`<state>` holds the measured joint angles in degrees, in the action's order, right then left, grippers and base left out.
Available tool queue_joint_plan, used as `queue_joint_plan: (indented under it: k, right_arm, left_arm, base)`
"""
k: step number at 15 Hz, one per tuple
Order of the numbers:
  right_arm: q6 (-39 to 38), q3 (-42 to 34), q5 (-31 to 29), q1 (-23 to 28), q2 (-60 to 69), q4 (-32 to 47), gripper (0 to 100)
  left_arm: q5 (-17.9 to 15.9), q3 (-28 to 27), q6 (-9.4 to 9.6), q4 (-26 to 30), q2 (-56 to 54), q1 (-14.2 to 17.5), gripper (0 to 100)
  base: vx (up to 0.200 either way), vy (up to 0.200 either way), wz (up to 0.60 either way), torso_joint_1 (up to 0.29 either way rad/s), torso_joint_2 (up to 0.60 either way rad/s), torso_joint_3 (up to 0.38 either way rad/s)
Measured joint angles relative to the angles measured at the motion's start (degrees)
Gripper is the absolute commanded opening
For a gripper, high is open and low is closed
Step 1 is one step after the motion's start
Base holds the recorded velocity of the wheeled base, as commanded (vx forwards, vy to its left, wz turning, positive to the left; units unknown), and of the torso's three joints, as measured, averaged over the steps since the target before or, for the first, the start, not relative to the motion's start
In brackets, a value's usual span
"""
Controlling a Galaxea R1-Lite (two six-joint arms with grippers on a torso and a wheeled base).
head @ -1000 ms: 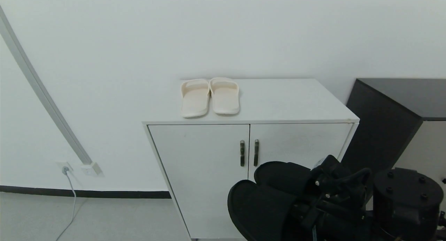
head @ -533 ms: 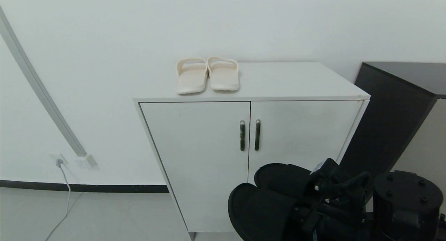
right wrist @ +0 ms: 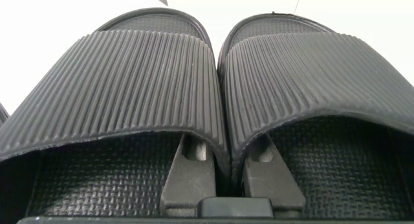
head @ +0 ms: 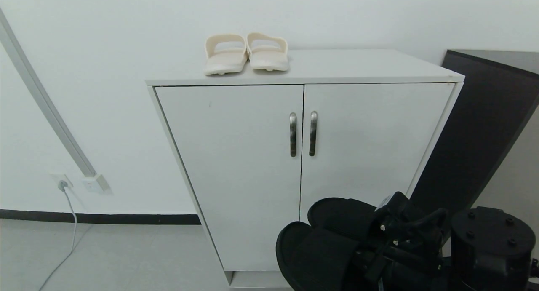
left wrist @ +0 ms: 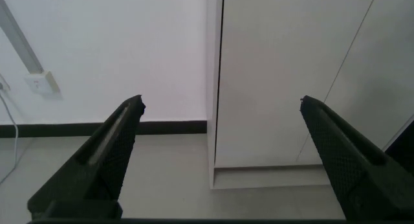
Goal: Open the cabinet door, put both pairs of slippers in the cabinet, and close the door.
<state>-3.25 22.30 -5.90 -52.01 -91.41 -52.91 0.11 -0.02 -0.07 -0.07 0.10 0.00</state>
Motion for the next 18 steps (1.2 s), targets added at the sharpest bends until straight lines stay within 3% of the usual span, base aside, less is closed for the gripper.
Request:
queue_joint_plan:
  k: [4,9,12,13,15,18]
  right_arm:
    - [0.0,-0.3,0.0,0.0,0.2,-0.6,0]
    - [-0.1,-0.9,0.1,0.0,0.2,-0.9,0]
    - [-0.1,-0.9,0.1,0.0,-0.1,-0.9,0]
    - [-0.1,-0.9,0.1,0.0,-0.2,-0.9,0]
    - [-0.2,-0.9,0.2,0.0,-0.3,-0.9,0]
    - [-0.1,-1.1,0.2,0.2,-0.3,-0.9,0]
  left_arm:
    - [0.0,0.0,-0.04,0.1,0.3,0.0,100]
    - [-0.2,-0.5,0.40,-0.1,1.9,-0.4,100]
    - [-1.4,-9.7,-3.21,0.9,4.6,-0.9,100]
    - [-3.7,-12.9,-4.02,1.4,6.9,-1.1,100]
    - [-11.9,-15.8,-4.79,0.9,13.3,-1.6,100]
    - [-25.7,-17.3,-5.32,-8.7,25.0,-2.3,100]
  base:
    - [0.000,0.000,0.00,-0.024,0.40,0.366]
    - [0.000,0.000,0.00,0.002,0.05,0.050]
    - [0.000,0.000,0.00,0.000,0.00,0.000]
    - [0.000,0.000,0.00,0.000,0.00,0.000]
    - [0.000,0.000,0.00,0.000,0.00,0.000]
    - [0.000,0.000,0.00,0.000,0.00,0.000]
